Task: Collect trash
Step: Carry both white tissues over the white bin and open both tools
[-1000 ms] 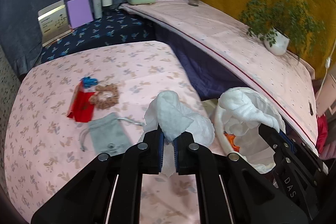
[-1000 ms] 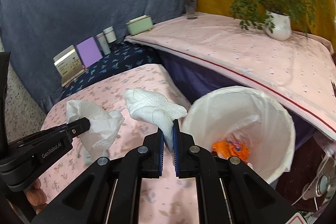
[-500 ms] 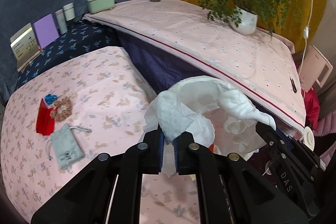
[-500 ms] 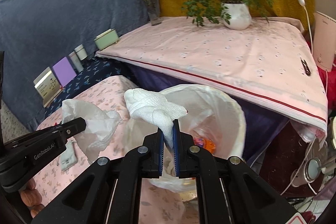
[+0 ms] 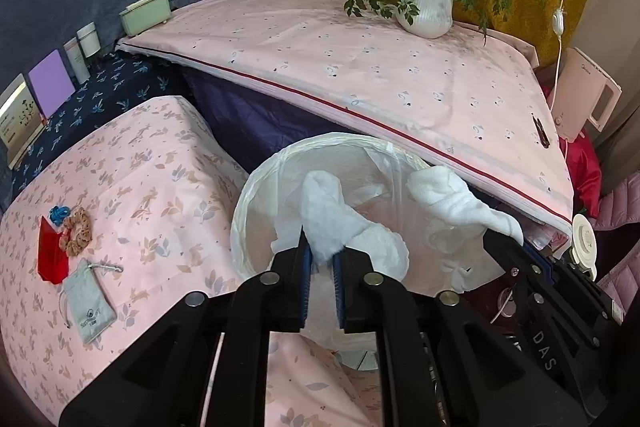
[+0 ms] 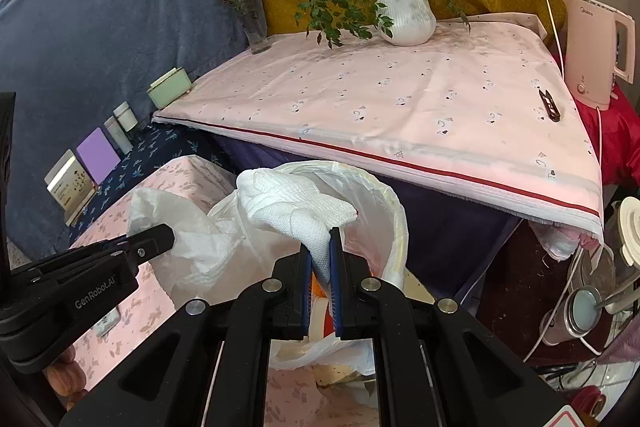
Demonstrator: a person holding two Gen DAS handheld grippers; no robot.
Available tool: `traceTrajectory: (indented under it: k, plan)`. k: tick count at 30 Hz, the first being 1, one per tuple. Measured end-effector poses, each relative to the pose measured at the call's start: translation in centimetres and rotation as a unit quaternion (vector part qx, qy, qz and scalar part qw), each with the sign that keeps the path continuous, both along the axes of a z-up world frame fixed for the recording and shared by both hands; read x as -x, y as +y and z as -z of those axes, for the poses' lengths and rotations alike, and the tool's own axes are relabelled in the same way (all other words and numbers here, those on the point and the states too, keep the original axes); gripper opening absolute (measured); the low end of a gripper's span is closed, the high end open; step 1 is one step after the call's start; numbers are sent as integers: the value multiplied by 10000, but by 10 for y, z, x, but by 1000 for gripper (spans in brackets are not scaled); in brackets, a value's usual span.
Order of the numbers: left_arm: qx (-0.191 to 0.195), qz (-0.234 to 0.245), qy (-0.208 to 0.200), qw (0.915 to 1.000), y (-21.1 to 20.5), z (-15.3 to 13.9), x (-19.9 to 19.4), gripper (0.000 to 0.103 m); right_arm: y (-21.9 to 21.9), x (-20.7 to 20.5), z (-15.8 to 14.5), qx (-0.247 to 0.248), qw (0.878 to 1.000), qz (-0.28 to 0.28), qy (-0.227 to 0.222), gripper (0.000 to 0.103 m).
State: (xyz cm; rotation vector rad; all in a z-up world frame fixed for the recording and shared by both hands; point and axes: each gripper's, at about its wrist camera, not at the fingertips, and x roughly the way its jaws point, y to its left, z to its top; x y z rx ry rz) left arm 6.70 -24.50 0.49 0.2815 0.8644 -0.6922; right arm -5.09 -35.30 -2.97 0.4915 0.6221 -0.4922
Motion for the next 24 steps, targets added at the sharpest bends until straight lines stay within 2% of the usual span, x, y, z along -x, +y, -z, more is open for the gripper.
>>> traceTrajectory:
  k: [2,4,7,16,18,19,24]
  plan:
    - [-10,-2,-53,10000,-2,0,0,21,-2,-1,2,-16,10000,1,13,8]
    - [17,-55,-107,9999,-2,-1,-2,36,-2,-5,4,-26,10000,-20,25,8]
    - [30,-142,-154,9998,1,-3,-5,47,0,-11,6,-44,10000,-71,39,8]
    - [-1,-403,-146,9991,16,1,-18,60,9,-30,11,-71,9996,-267,85,16]
    - [-1,-459,-146,9988,20,2,-20,62,12,-33,10,-40,9996,-260,79,30]
    - [-4,-486,-150,9987,21,2,-21,64,14,-33,10,-31,9997,-254,61,32]
    - [5,-610,-114,9981,31,5,-26,66,20,-37,7,-15,9996,-293,60,34]
